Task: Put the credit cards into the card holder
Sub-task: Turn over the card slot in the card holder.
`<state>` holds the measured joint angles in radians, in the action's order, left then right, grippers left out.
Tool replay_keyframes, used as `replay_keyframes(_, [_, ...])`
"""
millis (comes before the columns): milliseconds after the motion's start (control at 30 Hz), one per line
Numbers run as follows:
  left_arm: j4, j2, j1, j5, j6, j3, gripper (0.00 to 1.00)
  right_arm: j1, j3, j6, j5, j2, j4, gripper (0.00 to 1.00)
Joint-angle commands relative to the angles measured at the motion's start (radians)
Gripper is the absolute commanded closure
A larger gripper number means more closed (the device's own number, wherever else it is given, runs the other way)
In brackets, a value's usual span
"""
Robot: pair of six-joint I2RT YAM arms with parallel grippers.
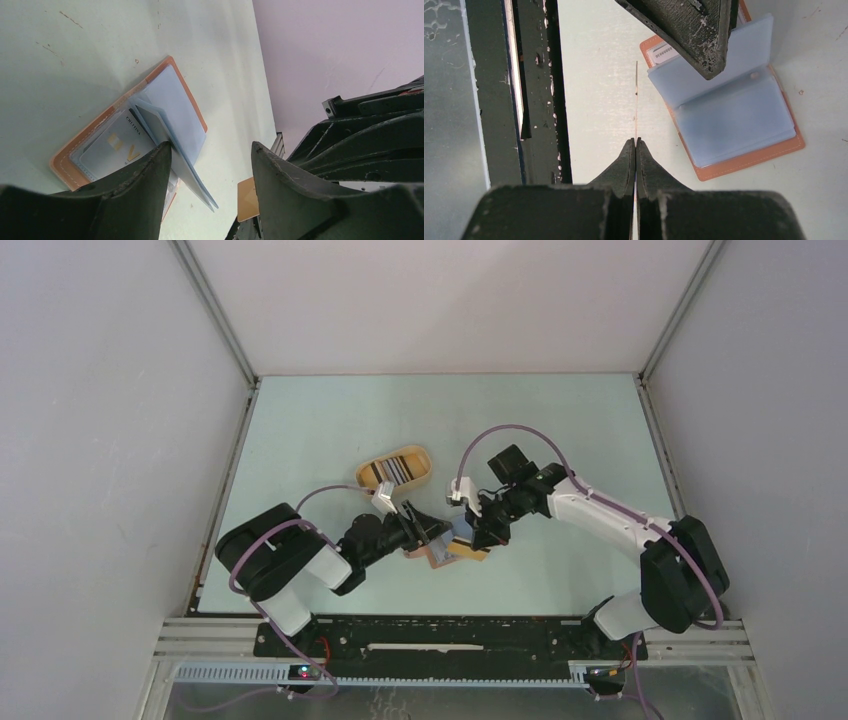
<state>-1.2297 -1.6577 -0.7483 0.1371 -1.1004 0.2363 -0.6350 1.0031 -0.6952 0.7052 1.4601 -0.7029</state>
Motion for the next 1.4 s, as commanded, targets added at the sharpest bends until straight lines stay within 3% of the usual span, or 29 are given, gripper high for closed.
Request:
replay_keyframes(0, [-0.040,-0.008,0.008,0.012,-0.007,-0.011,0.36,-0.018,-0.003,-0.004,-0.003,-0.004,0.018,1.00])
replay_keyframes(867, [-0.060,-0.019,0.009,0.015,-0.010,-0.015,0.36,-0.045,-0.003,0.034,-0.087,0.031,0.055,1.00])
replay_keyframes(1367, [-0.060,-0.024,0.010,0.016,-0.013,-0.013,0.36,0.002,-0.003,0.036,-0.080,0.004,0.050,1.00])
